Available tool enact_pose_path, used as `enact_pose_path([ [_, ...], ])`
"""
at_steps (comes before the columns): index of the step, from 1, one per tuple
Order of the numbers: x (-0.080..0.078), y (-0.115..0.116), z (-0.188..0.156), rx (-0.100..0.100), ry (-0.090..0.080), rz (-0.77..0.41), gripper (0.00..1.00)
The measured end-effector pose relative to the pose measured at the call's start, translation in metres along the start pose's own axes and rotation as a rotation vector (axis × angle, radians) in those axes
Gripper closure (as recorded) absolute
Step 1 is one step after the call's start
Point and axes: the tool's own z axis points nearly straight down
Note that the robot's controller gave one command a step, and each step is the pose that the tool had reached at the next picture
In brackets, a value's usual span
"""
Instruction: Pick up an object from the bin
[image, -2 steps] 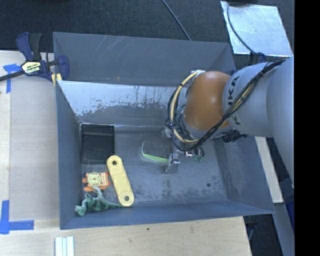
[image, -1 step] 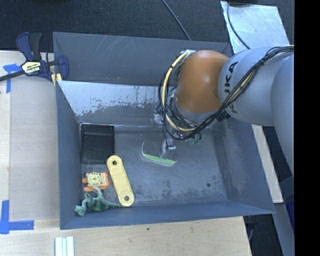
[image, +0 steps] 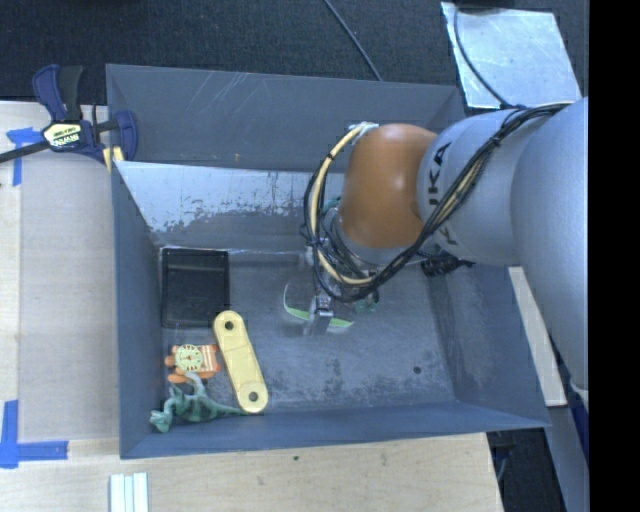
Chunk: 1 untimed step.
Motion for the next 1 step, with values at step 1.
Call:
enact_pose_path([
  [1,-0.0038,-0.0195,0.0287,-0.001,-0.015,-0.057,0.0],
])
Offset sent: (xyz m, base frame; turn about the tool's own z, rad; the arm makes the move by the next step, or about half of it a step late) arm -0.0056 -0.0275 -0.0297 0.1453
